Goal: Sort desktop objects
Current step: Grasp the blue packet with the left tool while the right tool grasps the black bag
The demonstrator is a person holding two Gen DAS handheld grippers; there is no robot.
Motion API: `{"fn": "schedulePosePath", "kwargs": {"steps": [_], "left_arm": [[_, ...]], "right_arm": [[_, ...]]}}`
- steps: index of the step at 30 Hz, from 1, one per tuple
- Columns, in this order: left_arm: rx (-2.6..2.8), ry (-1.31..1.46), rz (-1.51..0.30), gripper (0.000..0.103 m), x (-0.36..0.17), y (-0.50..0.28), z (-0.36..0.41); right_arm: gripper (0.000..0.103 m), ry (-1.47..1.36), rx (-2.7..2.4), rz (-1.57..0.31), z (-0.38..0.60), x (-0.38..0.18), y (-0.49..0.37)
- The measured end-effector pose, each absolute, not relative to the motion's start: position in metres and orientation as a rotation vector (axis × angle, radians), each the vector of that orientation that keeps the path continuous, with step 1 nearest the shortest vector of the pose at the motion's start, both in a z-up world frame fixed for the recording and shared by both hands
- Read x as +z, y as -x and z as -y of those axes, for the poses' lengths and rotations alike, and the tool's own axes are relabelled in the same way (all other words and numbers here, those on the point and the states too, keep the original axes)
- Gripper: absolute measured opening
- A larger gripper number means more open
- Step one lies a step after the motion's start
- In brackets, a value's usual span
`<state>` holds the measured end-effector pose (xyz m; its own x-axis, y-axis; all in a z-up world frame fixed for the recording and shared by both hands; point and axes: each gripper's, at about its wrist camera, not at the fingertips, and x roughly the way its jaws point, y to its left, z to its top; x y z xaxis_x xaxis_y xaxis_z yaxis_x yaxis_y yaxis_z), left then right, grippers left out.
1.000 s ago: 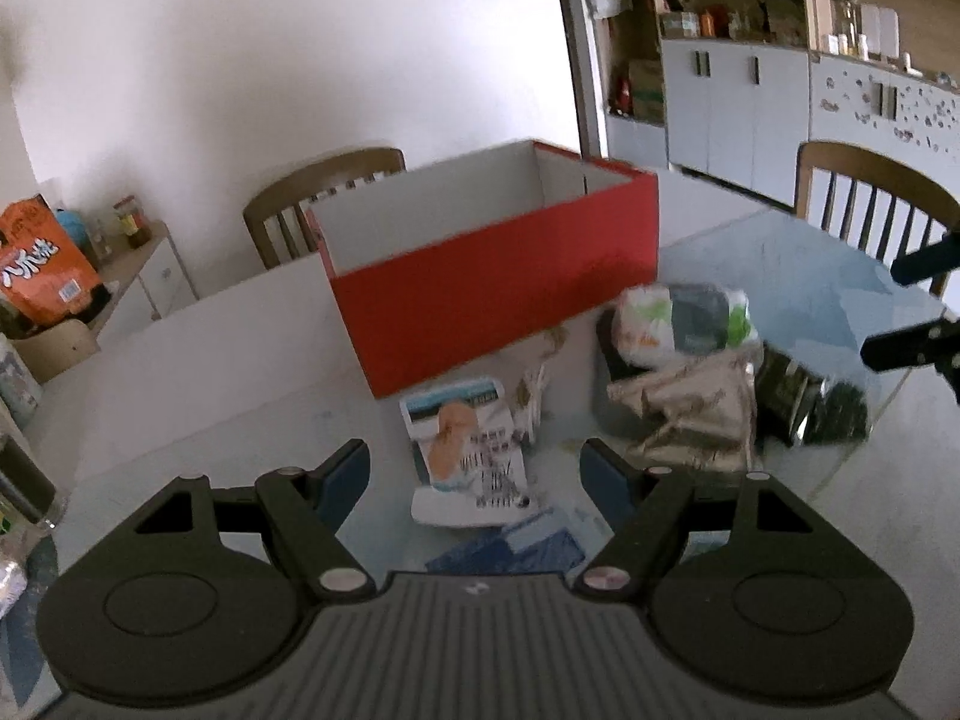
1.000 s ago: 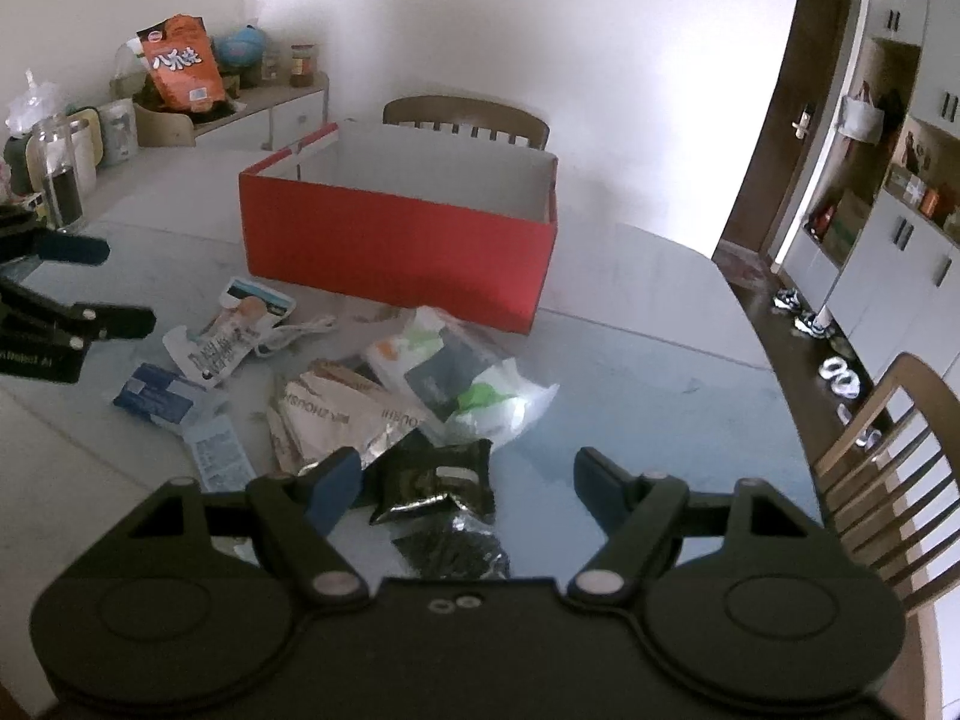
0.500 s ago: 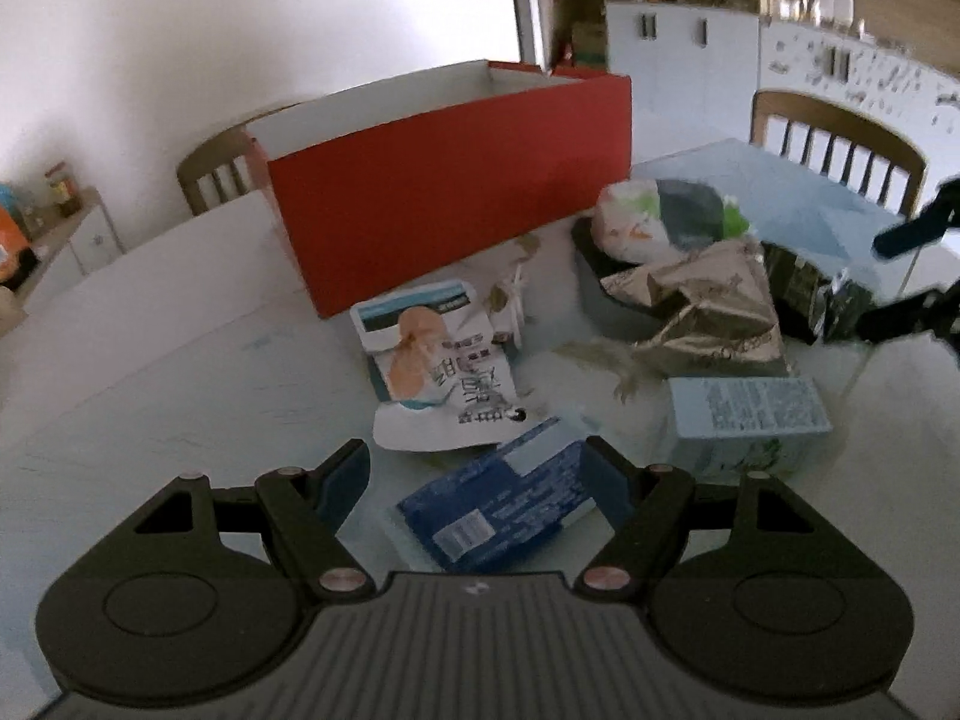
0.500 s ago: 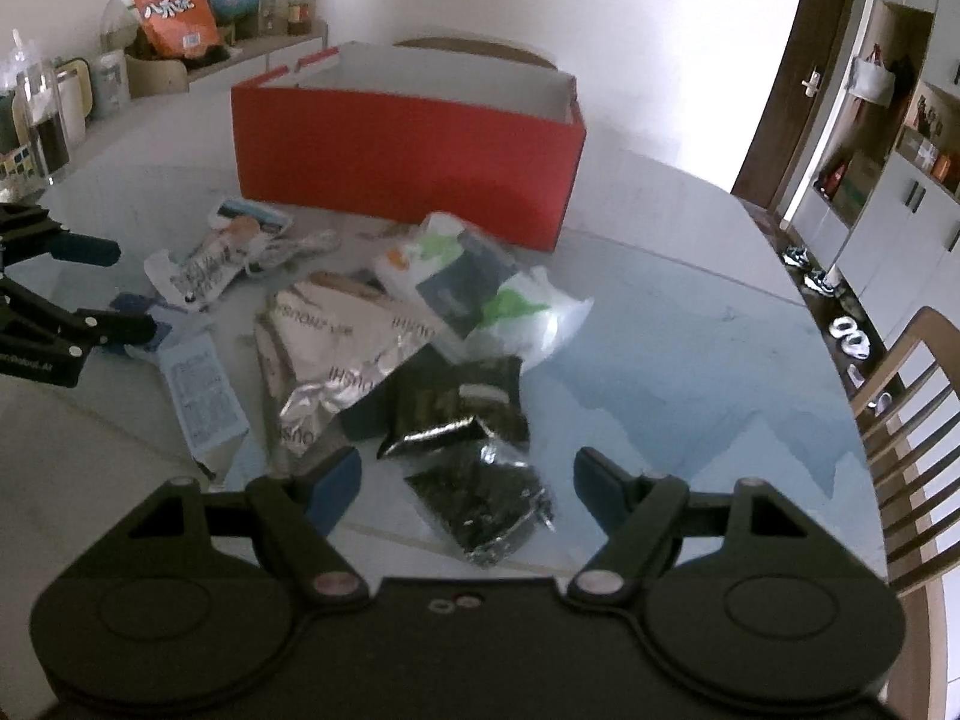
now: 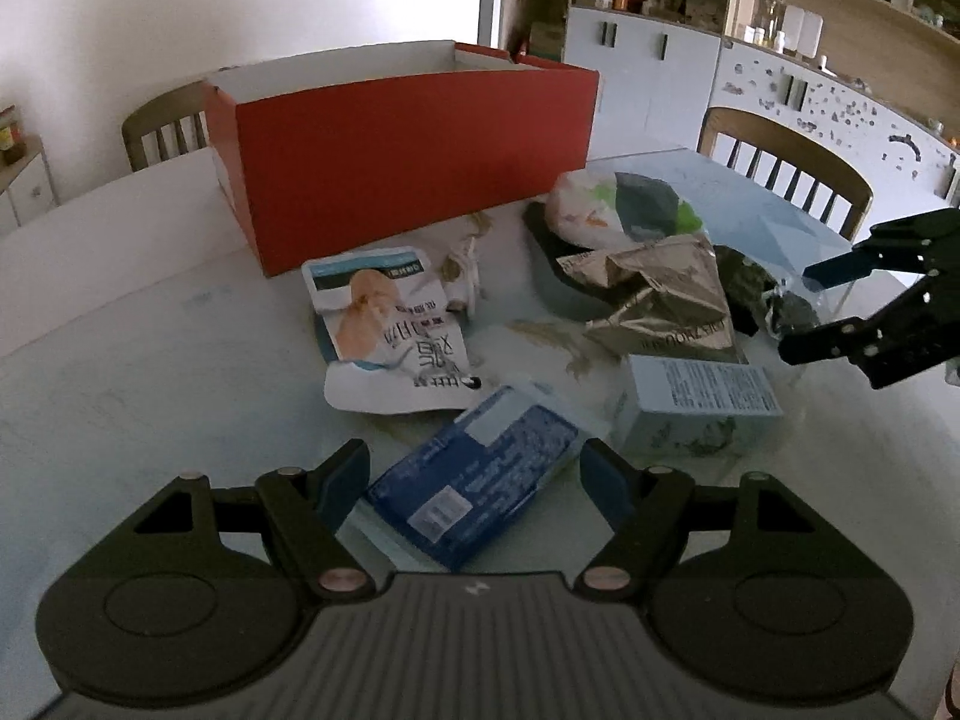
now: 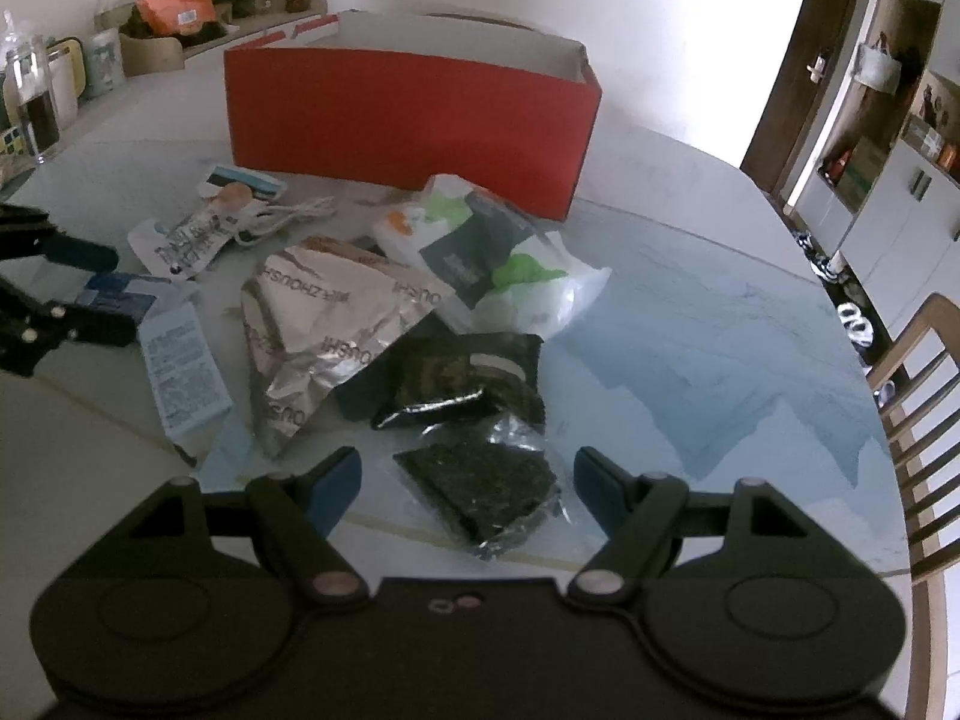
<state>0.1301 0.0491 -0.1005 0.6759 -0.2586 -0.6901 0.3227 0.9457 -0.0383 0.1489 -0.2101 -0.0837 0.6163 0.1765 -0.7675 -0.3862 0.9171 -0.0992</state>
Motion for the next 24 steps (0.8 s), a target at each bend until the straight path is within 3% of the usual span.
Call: {"fn": "schedulePosePath", "kwargs": {"steps": [12,20,24], "left_arm": [[-0.319,-0.147,-0.751,0.075,-0.105,-0.122,-0.03],[-0.301,-0.156,-0.749,0.045,-0.102,-0.121,-0.024],[-0.274,-0.173,-0.747,0.04,-0.1,-0.118,-0.022]], "right_arm": [[0.073,0.248,0.32,-0.877,0.213,-0.093,-0.154],[0.057,0.226,0.318,-0.886,0.216,-0.092,-0.152],[0.048,0.23,0.316,-0.887,0.217,-0.091,-0.15]]}}
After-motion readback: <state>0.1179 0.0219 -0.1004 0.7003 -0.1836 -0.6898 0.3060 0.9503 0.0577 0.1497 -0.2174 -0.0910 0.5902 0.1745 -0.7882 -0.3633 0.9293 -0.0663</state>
